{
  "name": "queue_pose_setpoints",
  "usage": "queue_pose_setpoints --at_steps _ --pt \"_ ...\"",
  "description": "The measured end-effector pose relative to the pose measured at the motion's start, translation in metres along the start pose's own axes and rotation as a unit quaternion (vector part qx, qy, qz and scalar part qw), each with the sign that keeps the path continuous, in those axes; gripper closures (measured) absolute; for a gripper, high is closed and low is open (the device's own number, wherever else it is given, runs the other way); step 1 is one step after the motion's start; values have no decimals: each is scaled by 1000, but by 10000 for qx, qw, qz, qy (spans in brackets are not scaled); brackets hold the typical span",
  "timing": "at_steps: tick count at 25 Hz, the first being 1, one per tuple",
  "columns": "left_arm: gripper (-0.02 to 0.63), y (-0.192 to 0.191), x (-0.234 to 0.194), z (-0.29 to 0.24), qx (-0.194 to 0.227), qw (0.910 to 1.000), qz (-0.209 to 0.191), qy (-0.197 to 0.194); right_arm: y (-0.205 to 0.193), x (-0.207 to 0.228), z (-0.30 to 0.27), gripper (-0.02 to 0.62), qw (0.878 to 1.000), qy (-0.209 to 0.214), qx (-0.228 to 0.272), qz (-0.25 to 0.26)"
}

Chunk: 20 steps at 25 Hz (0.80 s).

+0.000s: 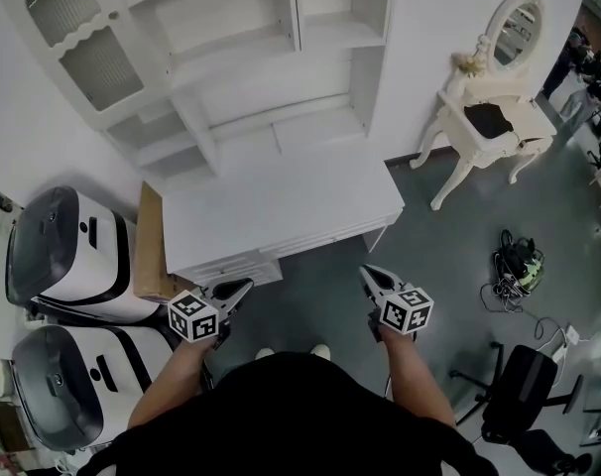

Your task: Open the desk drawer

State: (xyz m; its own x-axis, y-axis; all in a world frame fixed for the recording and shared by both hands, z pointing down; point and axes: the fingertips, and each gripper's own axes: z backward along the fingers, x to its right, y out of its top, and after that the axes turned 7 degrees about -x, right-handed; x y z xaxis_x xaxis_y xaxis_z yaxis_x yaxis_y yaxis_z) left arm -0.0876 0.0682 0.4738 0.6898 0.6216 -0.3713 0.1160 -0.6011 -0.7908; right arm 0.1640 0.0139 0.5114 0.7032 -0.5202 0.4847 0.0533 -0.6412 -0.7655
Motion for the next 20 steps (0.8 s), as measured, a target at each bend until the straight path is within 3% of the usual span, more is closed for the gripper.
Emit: queue_pose_setpoints --at_steps 6,11,20 --pt "584 6 -25 -3 85 9998 166 -86 -12 -1 -7 594 9998 -142 -36 -159" --pt "584 17 -40 -18 1 9992 -74 -388 -2 -7 -5 594 9988 -442 75 -189" --pt "584 75 -83 -32 143 9943 -491 -941 34 -17 -16 594 9937 -1049 350 -153"
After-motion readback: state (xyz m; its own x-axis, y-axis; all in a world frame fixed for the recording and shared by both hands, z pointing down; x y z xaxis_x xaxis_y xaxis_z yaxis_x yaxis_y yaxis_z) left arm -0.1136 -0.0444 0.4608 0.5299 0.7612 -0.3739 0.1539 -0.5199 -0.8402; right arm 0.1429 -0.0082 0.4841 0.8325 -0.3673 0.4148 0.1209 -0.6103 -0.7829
